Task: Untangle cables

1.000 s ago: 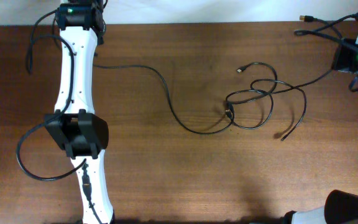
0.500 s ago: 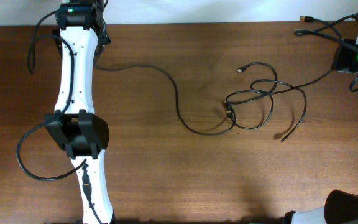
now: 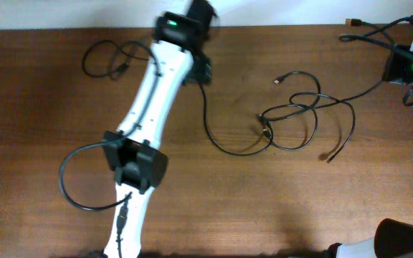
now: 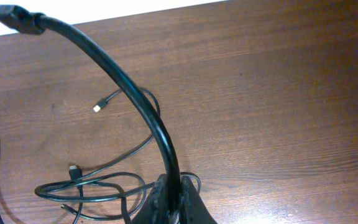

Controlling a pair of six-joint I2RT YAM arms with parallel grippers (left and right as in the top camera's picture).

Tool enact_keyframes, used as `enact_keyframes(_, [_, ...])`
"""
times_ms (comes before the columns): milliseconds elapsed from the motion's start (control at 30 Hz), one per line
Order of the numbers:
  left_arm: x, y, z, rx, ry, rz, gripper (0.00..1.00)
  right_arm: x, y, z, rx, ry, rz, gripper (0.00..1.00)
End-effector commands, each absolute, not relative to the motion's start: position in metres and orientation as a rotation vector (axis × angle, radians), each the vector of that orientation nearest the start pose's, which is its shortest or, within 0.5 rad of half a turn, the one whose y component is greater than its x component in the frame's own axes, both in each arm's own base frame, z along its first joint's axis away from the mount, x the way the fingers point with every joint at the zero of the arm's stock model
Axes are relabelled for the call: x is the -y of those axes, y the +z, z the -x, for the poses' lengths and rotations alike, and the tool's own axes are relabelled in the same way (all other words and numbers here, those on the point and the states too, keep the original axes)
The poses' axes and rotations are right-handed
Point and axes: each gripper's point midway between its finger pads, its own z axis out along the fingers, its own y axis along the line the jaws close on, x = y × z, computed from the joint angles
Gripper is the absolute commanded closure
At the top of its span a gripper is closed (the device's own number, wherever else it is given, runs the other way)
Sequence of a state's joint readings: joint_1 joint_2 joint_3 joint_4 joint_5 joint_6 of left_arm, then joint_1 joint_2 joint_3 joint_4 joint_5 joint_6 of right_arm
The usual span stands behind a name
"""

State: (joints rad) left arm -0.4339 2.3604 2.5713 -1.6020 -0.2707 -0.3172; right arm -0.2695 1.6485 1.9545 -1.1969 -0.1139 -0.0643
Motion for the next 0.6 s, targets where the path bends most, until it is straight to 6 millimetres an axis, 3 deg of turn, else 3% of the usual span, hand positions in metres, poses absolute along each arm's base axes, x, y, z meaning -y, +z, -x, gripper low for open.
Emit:
enact_keyframes(0, [0.191, 0.186, -0.415, -2.921, 0.180, -0.265, 0.01, 0.089, 0.327, -0.401, -2.421, -0.009, -0.182, 0.96])
enact_keyframes(33, [0.202, 0.193, -0.408, -2.916, 0.117, -0.329, 0.02, 0.089, 0.327, -0.401, -2.421, -0.009, -0.181, 0.96])
enact_keyframes(100, [0.237, 0.216, -0.382, -2.901, -0.171, -0.537, 0.01, 0.089, 0.326, -0.401, -2.421, -0.009, -0.181, 0.96])
enact_keyframes(167, [0.255, 0.234, -0.367, -2.861, -0.358, -0.657, 0.00, 0.089, 0.326, -0.401, -2.424, -0.009, -0.182, 0.96])
enact_keyframes(267, [0.253, 0.239, -0.366, -2.842, -0.351, -0.677, 0.00, 0.089, 0.326, -0.401, -2.425, -0.008, -0.182, 0.96])
enact_keyframes(433, [0.249, 0.222, -0.361, -2.903, -0.315, -0.683, 0.02, 0.089, 0.325, -0.400, -2.429, -0.007, -0.182, 0.96])
enact_keyframes(567, [0.231, 0.256, -0.368, -2.799, -0.196, -0.563, 0.01, 0.089, 0.325, -0.400, -2.428, -0.007, -0.182, 0.96])
